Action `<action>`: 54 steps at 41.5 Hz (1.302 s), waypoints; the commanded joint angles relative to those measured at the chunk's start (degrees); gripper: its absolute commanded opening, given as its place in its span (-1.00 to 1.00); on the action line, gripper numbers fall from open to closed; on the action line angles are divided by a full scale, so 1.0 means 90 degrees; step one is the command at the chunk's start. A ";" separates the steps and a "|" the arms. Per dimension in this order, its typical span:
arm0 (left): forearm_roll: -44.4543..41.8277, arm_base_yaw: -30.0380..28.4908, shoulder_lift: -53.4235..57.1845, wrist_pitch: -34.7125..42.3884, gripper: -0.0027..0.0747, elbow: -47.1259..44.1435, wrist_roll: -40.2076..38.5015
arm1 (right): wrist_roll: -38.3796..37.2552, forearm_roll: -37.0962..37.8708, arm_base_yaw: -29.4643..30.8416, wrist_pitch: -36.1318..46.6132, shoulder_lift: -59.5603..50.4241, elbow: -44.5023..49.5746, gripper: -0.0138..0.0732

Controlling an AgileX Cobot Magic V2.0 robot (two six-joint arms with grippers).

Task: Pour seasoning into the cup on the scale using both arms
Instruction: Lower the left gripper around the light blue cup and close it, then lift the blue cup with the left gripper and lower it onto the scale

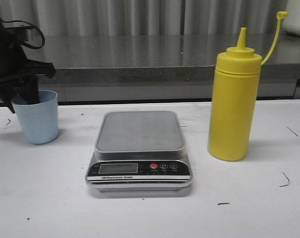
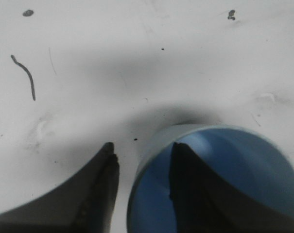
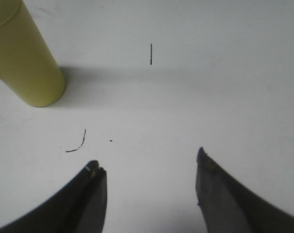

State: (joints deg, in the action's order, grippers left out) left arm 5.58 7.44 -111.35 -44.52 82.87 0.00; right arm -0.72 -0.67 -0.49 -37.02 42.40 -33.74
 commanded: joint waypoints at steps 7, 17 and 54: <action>0.0085 0.0027 0.0348 0.0051 -0.94 0.0216 -0.0060 | 0.0080 0.0075 0.0038 0.0321 0.0005 -0.0223 0.32; 0.0085 0.0066 0.1089 -0.0307 -0.98 0.0401 0.0219 | 0.0080 0.0075 0.0038 0.0321 0.0005 -0.0223 0.32; 0.0061 0.2566 0.0611 -0.0834 -0.98 0.1905 -0.0063 | 0.0080 0.0075 0.0038 0.0321 0.0005 -0.0223 0.32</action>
State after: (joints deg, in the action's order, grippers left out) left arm 5.78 29.95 -106.80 -56.07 97.60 1.19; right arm -0.72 -0.67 -0.49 -37.02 42.40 -33.74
